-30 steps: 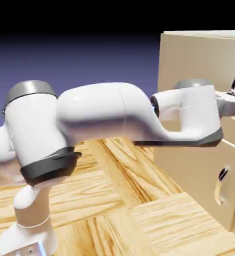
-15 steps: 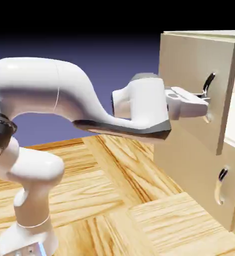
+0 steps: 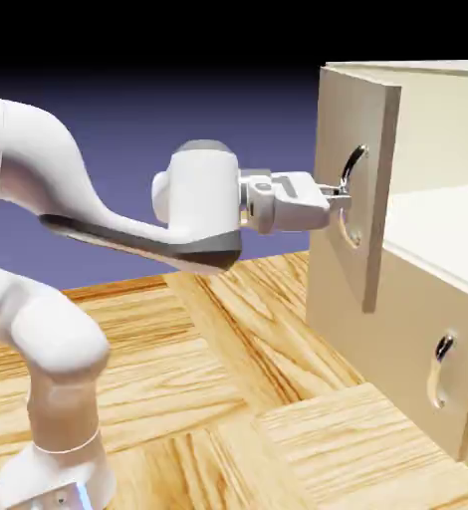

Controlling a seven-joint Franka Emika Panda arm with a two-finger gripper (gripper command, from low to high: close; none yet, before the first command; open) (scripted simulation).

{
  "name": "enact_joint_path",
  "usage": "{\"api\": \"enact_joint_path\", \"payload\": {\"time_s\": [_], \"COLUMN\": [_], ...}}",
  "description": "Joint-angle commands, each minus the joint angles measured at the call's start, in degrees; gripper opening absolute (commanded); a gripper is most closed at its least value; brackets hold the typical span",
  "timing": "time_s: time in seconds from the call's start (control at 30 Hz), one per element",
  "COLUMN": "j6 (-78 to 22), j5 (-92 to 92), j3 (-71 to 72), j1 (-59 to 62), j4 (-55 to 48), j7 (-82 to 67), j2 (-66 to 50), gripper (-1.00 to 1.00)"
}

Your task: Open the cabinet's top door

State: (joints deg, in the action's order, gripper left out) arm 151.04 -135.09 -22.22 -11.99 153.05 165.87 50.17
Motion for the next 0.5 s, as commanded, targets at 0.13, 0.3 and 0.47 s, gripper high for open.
{"api": "enact_joint_path", "payload": {"time_s": [0.13, 0.3, 0.47], "j6": [1.4, 5.4, 10.9], "j5": [7.5, 14.5, 22.0], "j3": [10.2, 20.2, 28.9], "j1": [9.7, 20.1, 30.0], "j4": [3.8, 6.1, 8.0], "j7": [-0.4, 0.1, -0.6], "j2": [3.5, 7.2, 12.0], "gripper": [-1.00, -1.00, -1.00]}}
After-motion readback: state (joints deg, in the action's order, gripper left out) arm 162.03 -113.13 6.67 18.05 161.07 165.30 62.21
